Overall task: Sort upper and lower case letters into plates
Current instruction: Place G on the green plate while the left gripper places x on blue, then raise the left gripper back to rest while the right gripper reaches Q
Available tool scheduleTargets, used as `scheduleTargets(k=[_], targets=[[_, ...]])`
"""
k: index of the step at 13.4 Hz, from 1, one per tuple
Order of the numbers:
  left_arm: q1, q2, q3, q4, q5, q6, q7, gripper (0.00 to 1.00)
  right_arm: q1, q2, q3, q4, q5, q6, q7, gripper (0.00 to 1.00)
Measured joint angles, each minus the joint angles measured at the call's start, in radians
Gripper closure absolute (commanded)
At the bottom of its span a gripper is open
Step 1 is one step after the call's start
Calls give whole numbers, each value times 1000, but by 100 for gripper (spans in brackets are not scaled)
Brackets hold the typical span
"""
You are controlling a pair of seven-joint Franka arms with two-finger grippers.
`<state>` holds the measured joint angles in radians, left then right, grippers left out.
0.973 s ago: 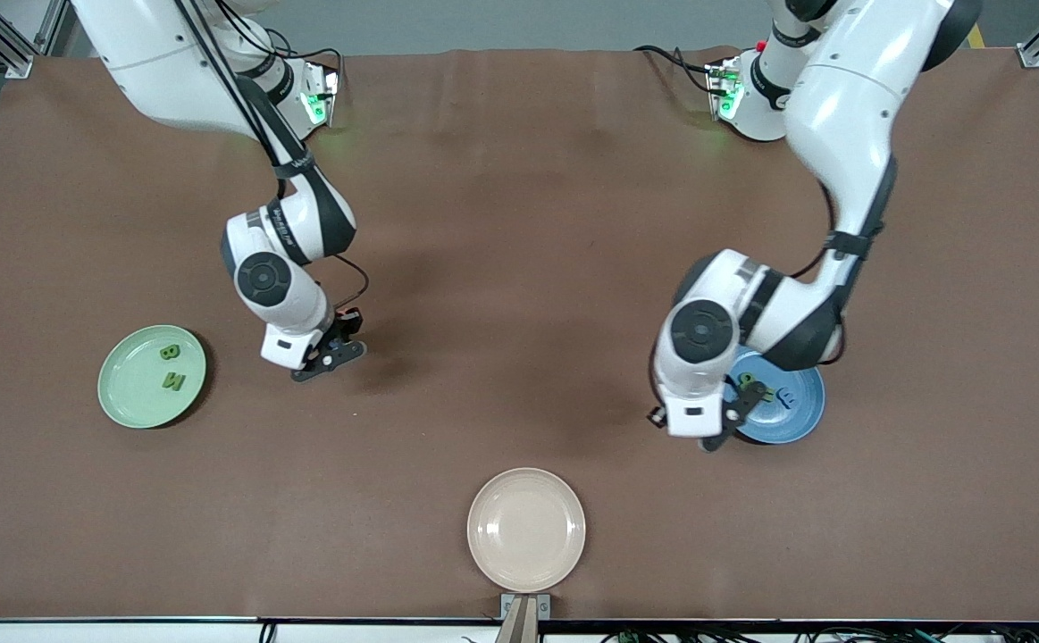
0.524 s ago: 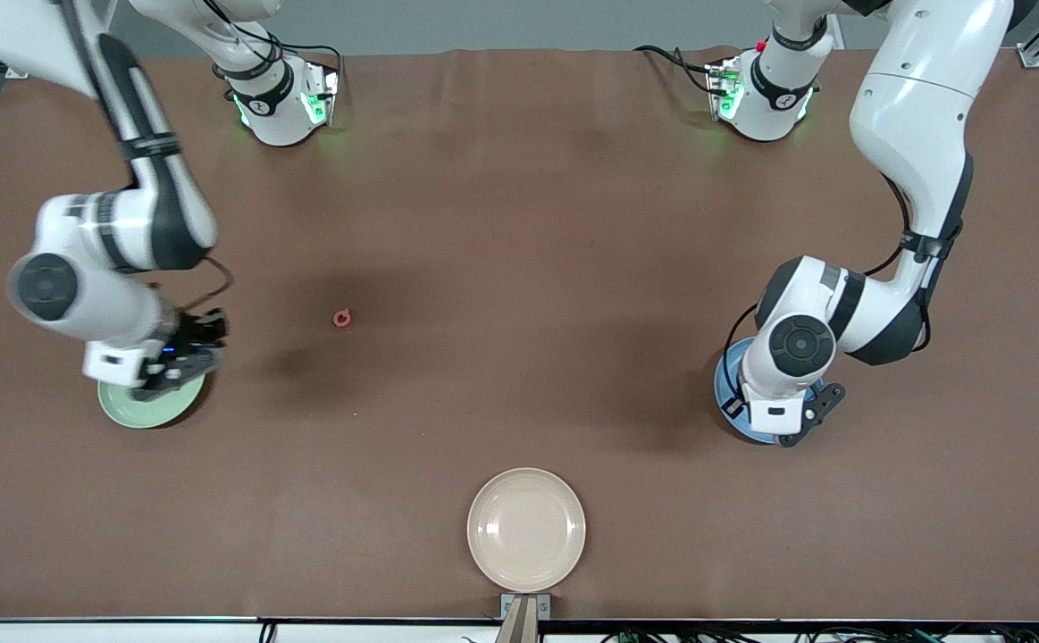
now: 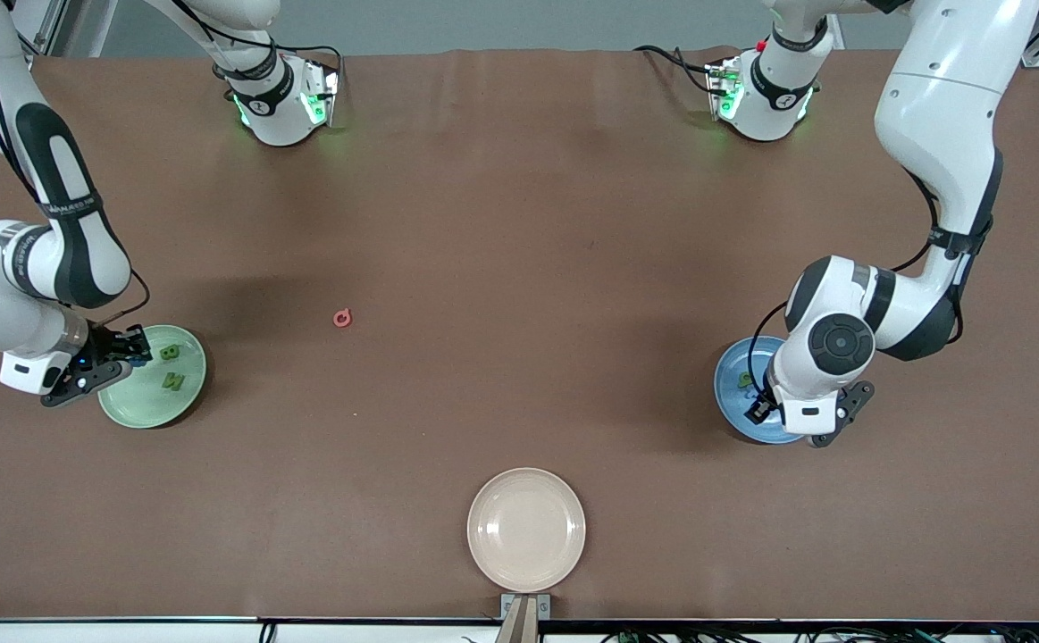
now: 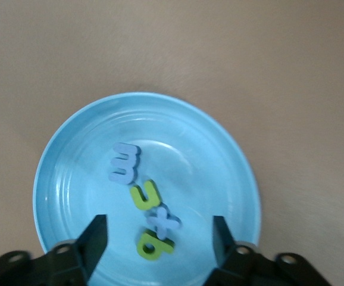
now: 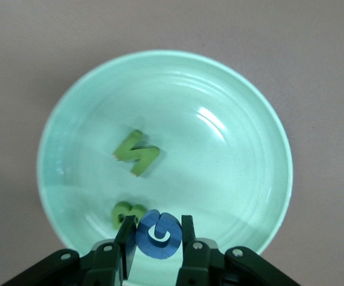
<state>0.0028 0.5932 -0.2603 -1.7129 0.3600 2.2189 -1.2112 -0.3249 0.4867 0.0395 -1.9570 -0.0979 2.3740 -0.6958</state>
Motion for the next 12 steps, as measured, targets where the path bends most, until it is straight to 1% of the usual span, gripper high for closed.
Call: scheduleTargets(k=[2,4,6,7,9,10,12], targets=[[0,-44,-29,9,0,-12,-1,0,-4,33,0,3,0,36,0,84],[0,-83,-63,52,-1,-89,16,0,-4,48,1,16,0,43,0,83],[-1,-107,-85,150,-21,-222,66,0,-6,54,1,31,0,42,0,82],[0,-114,-87,197,-37,-274,117,0,-6,57,1,39,0,42,0,77],[0,-126,-91,267,-55,-364,231,0,-6,70,1,52,0,42,0,34],[1,-136,-92,291,-74,-400,271,0,-6,75,2,58,0,42,0,21],[10,-161,-89,328,-121,-483,359,0,-6,79,2,70,0,37,2,20]])
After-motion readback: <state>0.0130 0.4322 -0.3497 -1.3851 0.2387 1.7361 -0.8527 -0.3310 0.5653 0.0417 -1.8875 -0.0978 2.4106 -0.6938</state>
